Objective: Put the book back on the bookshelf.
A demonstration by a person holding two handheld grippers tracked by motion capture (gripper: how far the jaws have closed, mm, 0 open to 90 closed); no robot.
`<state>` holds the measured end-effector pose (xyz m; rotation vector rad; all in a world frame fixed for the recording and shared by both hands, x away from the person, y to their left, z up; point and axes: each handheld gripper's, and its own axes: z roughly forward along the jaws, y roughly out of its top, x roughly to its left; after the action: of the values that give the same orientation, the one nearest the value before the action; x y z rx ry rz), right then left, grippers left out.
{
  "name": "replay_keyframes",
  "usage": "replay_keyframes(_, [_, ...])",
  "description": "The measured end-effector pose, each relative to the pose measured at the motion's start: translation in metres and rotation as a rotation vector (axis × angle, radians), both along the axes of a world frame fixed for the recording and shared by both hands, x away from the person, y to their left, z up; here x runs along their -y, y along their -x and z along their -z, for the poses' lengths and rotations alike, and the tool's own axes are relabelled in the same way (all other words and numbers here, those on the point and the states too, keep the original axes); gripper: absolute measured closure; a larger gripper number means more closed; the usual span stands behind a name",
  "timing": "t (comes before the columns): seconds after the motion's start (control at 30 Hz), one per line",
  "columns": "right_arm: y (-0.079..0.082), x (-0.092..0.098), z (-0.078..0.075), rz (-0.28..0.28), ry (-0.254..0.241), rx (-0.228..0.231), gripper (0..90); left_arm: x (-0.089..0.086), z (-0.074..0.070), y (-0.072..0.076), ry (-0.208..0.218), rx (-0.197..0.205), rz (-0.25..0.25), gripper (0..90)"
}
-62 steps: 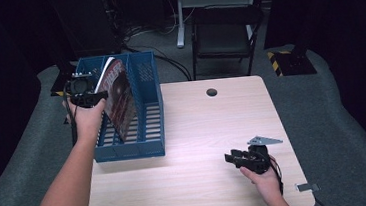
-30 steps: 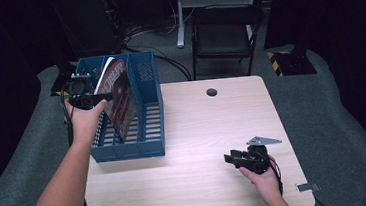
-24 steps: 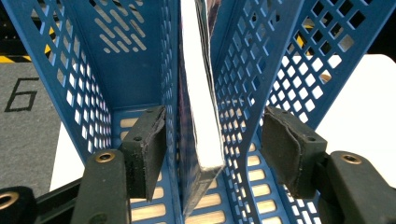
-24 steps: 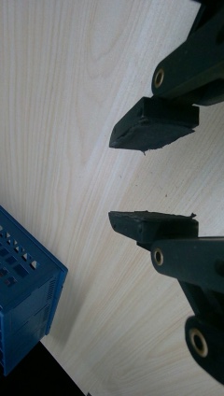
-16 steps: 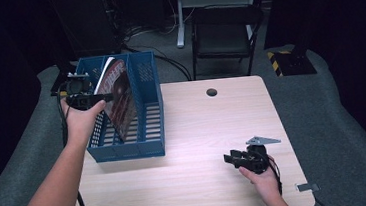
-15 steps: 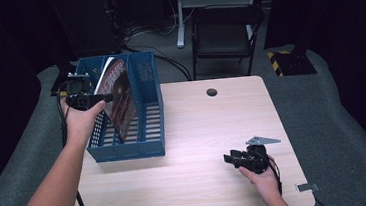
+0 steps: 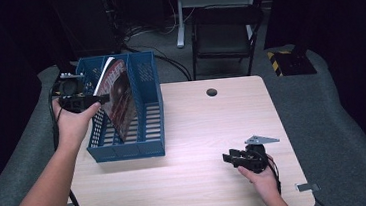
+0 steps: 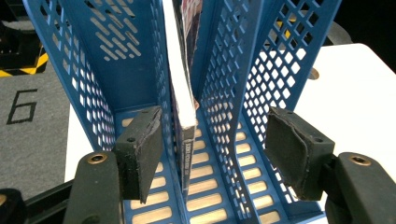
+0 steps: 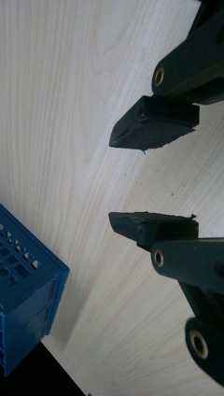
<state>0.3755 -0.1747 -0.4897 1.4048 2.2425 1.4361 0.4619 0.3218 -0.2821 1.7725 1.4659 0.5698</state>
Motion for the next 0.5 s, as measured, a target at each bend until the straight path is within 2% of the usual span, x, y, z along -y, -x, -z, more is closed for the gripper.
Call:
replay_keyframes(0.23, [0.000, -0.001, 0.000, -0.003, 0.000, -0.007, 56.4, 0.000, -0.010, 0.010, -0.005, 0.008, 0.024, 37.1])
replay_keyframes(0.5, [-0.001, -0.002, 0.001, -0.003, 0.001, -0.004, 56.4, 0.003, -0.019, 0.022, 0.020, 0.016, 0.068, 37.1])
